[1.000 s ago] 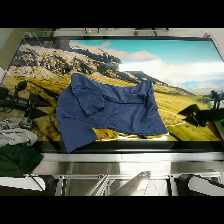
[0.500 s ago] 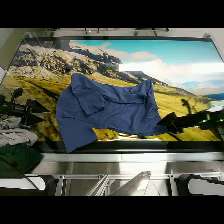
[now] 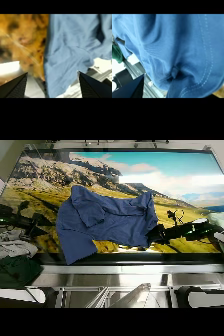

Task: Fold the shirts.

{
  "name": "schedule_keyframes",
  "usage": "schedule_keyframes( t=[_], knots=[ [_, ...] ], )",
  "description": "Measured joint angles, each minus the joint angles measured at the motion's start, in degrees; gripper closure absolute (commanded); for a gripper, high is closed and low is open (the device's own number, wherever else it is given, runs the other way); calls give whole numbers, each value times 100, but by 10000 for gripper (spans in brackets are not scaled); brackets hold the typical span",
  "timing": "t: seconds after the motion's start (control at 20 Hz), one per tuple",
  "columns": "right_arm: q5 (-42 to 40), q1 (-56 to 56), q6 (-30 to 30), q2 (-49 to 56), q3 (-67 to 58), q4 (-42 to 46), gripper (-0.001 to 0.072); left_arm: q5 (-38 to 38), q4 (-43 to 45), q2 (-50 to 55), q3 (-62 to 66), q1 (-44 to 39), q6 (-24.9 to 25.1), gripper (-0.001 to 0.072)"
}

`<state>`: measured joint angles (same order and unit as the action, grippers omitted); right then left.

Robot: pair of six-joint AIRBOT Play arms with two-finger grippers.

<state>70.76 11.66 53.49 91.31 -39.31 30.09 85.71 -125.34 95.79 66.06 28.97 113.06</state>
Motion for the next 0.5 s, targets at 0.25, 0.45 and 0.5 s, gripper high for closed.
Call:
schedule_keyframes(
  t=[0.25,0.45,0.5],
  knots=[
    [0,-22,-26,9,2,-59,201,-138,-778,557,39,-562,155,8],
    [9,-28,-42,11,2,-68,202,-46,-1283,1071,352,-1130,275,250],
    [15,-28,-42,11,2,-70,205,-48,-1276,1187,468,-1281,299,651]
  ],
)
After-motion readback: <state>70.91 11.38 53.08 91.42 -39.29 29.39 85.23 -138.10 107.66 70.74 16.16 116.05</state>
